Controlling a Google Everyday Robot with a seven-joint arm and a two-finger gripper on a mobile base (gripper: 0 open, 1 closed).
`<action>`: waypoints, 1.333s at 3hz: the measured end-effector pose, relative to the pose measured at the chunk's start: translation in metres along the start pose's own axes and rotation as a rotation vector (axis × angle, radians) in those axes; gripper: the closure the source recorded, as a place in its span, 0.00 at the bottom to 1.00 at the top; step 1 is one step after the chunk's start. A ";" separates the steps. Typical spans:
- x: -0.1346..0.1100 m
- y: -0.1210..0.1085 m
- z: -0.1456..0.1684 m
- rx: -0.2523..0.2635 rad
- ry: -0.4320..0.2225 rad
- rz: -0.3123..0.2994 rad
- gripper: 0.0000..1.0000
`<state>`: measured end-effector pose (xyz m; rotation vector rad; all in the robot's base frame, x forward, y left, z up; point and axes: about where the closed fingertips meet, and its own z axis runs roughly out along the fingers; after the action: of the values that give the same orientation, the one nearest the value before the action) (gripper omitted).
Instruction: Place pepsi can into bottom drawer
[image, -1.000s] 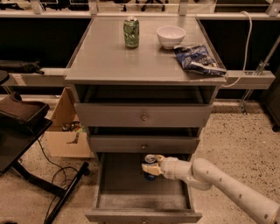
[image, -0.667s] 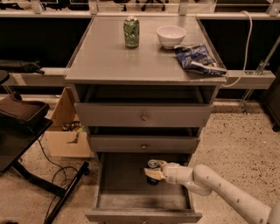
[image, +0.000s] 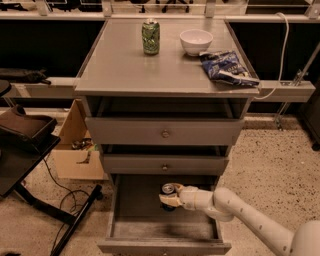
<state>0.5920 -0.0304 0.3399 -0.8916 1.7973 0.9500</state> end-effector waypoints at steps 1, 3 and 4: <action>0.039 -0.020 0.034 -0.050 -0.004 -0.156 1.00; 0.106 -0.069 0.057 0.003 -0.051 -0.184 1.00; 0.137 -0.092 0.055 0.056 -0.102 -0.117 1.00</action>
Offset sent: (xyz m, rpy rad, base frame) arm 0.0452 0.0135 -0.1198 -0.1084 -0.2361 0.1354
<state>0.6441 -0.0483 0.1750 -0.8874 1.6591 0.8518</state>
